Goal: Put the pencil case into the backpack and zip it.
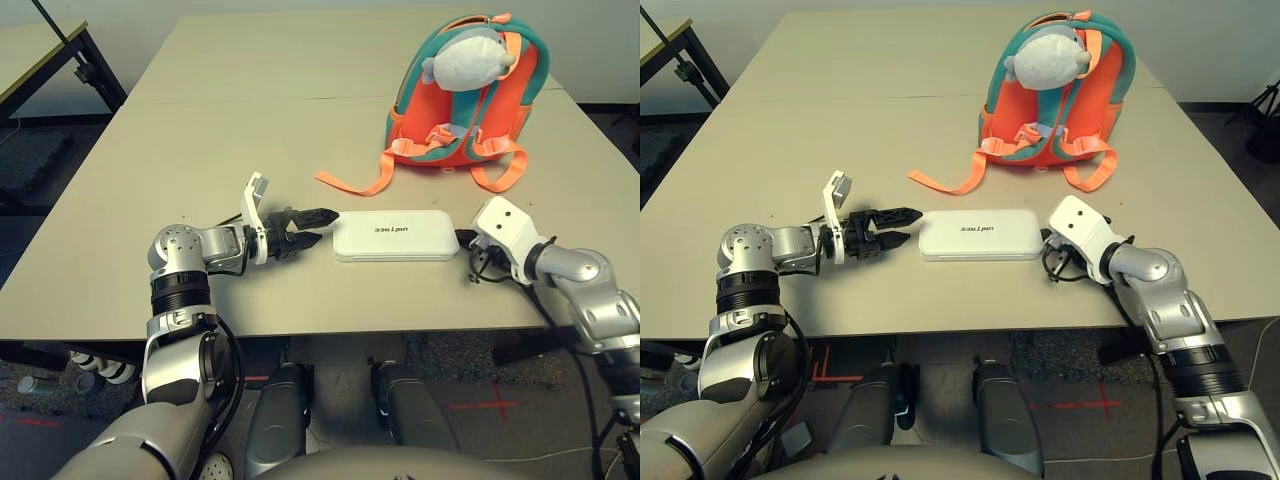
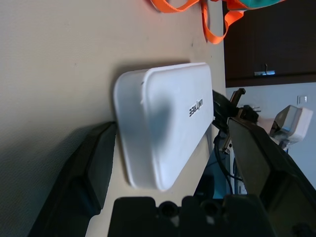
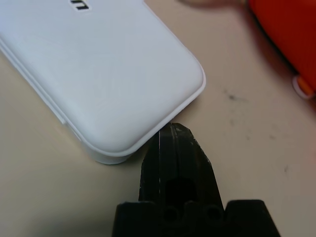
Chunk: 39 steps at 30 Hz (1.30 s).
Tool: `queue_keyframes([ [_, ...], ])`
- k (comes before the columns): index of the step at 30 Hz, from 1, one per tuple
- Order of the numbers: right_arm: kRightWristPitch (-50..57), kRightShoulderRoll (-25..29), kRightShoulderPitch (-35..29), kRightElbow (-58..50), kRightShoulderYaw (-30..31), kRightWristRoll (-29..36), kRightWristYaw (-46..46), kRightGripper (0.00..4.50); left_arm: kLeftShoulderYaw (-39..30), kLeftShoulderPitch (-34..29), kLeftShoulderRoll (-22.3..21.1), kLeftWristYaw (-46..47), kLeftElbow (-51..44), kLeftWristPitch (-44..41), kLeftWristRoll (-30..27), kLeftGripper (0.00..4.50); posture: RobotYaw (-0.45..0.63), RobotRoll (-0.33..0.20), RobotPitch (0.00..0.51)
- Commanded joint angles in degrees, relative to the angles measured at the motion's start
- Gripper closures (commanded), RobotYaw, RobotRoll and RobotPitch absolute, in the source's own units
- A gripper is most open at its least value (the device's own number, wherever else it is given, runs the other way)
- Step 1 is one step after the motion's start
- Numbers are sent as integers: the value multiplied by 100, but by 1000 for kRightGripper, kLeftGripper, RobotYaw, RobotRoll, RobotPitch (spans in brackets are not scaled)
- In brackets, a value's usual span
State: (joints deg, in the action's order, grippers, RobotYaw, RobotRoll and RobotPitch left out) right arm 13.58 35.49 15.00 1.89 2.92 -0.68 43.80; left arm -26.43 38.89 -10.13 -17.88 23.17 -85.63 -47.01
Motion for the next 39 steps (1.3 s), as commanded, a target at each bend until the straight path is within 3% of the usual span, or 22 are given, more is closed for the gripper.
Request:
queue_keyframes([
  [1,70,-105,96,-192,88,38,-76,4483,154,-139,82,162,191,-175,258,0,-162,0,152],
  [32,328,-454,161,-374,394,-21,-238,4483,262,-194,223,181,193,188,405,0,-167,0,140],
  [35,197,-410,200,-249,401,-97,-278,4500,166,-146,255,229,263,503,439,630,-165,0,133],
  [39,51,-348,240,-78,405,-178,-286,4325,199,-109,264,225,159,552,447,2248,-159,0,138],
])
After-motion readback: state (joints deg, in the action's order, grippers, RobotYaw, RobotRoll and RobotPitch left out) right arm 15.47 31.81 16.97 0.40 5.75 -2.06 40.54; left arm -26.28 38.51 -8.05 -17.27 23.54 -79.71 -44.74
